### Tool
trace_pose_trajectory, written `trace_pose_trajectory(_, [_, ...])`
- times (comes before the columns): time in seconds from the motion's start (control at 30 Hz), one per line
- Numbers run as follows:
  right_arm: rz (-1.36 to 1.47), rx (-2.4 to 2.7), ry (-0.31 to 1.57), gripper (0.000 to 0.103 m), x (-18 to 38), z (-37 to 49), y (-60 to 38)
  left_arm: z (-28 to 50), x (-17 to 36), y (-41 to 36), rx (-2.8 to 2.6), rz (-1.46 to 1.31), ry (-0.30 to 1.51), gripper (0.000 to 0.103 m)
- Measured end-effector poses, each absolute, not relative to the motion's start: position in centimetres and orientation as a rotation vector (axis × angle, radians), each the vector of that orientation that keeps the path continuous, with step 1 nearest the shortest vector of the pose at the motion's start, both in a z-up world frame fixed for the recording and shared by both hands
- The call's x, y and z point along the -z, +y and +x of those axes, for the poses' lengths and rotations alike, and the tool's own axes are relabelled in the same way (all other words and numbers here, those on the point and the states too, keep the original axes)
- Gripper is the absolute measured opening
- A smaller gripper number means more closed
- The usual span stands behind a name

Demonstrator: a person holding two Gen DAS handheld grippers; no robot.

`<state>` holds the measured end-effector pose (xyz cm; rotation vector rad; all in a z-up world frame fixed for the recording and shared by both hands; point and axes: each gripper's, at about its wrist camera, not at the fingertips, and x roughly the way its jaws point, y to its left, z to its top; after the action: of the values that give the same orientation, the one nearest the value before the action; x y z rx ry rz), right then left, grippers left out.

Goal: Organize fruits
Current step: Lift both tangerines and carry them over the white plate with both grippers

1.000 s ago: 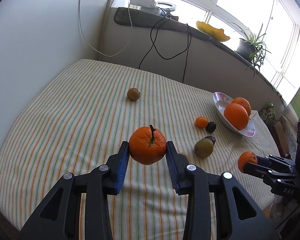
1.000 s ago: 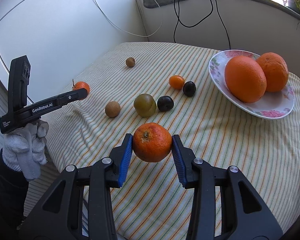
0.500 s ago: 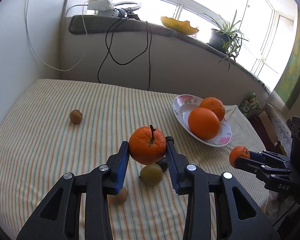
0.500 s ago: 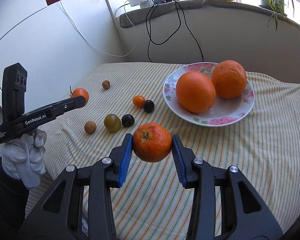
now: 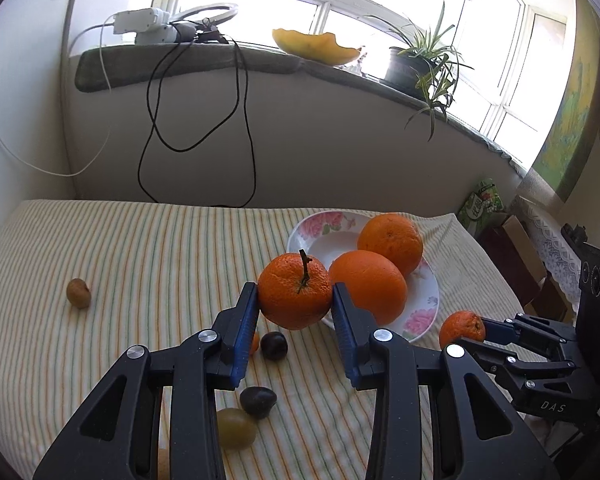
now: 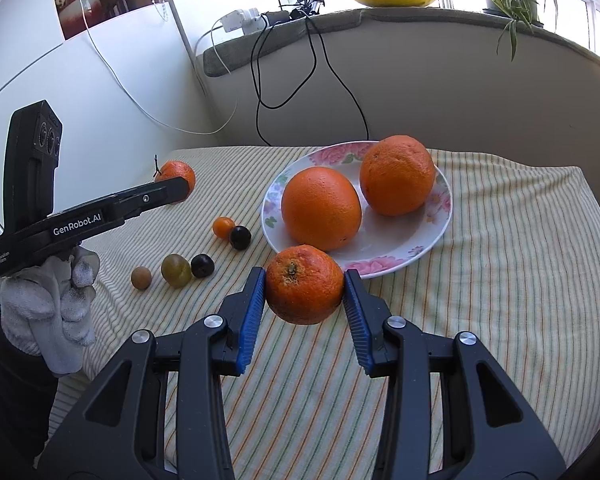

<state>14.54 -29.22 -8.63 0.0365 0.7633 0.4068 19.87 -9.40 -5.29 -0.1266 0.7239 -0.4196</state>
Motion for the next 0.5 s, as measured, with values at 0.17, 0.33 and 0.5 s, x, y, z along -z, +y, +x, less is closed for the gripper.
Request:
trace_pose_trajectory(0.17, [0.032, -0.39, 0.757, 0.041, 8.5, 15.5, -29.8, 21.2, 5.2, -10.6, 0.437, -0.119, 0.725, 0.035])
trace_pose_trajectory(0.33, [0.031, -0.372, 0.758, 0.041, 8.6, 16.5, -30.6, 22.8, 5.2, -12.0, 0.452, -0.113, 0.734, 0.035])
trace_pose_trajectory(0.5, [0.024, -0.361, 0.759, 0.041, 8.8, 17.3, -31.0, 24.3, 5.3, -13.5, 0.469, -0.093, 0.738, 0.035])
